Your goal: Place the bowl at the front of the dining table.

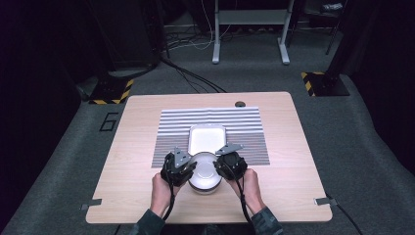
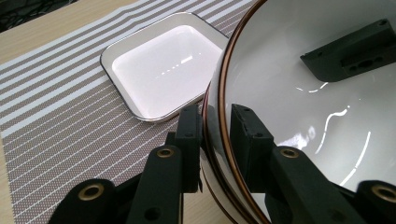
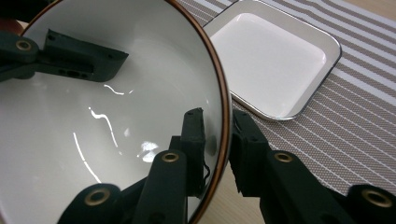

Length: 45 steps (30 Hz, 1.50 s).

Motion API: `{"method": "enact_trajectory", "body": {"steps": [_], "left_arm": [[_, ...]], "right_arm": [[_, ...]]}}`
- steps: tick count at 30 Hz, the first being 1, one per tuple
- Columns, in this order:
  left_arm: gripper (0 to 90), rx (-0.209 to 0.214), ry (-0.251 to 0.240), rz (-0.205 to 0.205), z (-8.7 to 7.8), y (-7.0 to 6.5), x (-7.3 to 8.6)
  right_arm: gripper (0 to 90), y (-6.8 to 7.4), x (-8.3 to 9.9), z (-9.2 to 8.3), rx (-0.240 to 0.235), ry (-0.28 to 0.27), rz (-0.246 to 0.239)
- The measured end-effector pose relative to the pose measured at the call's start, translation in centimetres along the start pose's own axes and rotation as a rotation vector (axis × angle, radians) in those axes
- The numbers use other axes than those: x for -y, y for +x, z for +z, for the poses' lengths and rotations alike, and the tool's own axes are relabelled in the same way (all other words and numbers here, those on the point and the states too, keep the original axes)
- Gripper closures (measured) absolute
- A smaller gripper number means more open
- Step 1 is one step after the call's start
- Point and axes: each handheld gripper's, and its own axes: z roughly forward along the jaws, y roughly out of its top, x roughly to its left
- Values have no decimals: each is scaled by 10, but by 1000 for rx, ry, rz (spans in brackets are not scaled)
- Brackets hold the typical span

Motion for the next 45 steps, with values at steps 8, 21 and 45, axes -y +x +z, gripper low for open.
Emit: {"method": "enact_trajectory", "body": {"steps": [8,21,45], "left_arm": [[749,-7,-6,3,-1,-2,1],[721,11,-29,-2,-5,-1,1],[781,23,-108,-3,-22,2,-16]], "right_arm": [[802,2,1,-2,25,-46,-17],[820,6,3,-10,50,-147,-60],[825,6,-11,-27,69,-234,-85]]}}
